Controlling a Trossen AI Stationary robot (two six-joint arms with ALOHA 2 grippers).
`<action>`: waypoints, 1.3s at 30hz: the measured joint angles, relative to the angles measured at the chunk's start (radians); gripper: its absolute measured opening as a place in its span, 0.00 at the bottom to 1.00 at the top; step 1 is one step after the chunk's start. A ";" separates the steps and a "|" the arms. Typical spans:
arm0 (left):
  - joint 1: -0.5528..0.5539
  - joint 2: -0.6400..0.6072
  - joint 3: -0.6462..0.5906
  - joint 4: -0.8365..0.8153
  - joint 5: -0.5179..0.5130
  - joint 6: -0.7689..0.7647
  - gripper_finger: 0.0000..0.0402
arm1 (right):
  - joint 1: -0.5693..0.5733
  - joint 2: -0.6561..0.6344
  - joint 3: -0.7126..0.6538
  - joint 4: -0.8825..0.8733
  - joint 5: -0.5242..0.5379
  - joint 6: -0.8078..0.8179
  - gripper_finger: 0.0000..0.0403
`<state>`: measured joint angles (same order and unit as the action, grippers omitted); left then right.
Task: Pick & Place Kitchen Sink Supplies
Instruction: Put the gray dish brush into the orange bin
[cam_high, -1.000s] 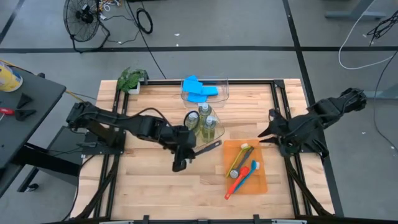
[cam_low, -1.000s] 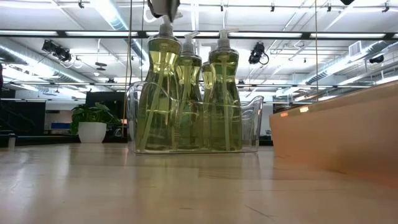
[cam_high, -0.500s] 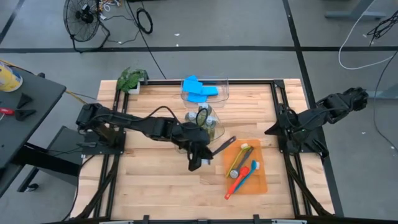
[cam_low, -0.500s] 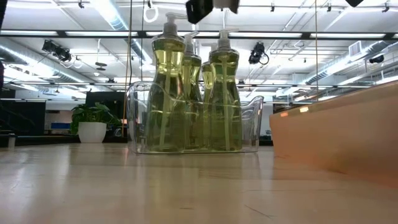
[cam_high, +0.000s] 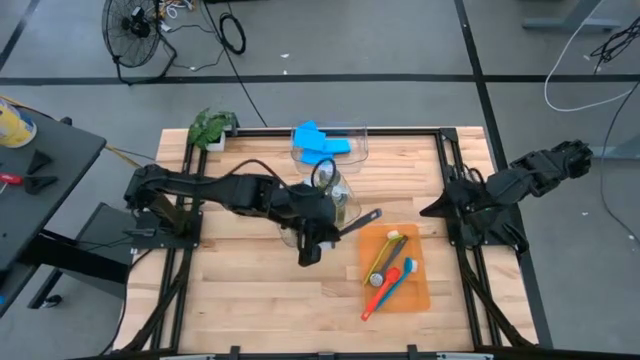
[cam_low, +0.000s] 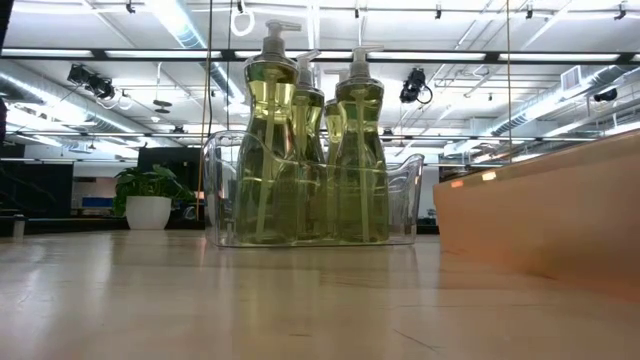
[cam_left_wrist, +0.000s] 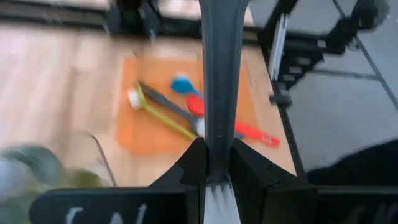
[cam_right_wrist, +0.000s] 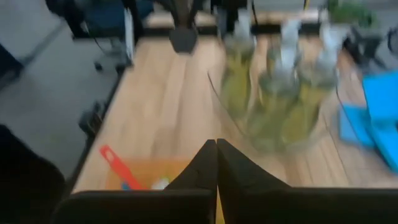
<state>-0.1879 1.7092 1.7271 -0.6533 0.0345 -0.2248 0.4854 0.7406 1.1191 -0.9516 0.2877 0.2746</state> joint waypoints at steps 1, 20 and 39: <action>0.001 -0.001 0.024 -0.009 -0.017 0.013 0.14 | 0.000 0.000 0.000 0.034 0.003 -0.012 0.01; 0.091 -0.001 0.103 0.131 -0.079 0.065 0.14 | -0.018 0.149 0.000 0.647 0.281 -0.100 0.21; 0.089 -0.001 0.102 0.170 -0.064 0.054 0.14 | -0.140 0.401 0.000 1.064 0.170 -0.182 0.79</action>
<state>-0.0994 1.7081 1.8294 -0.4830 -0.0292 -0.1711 0.3451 1.1416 1.1191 0.1121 0.4582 0.0930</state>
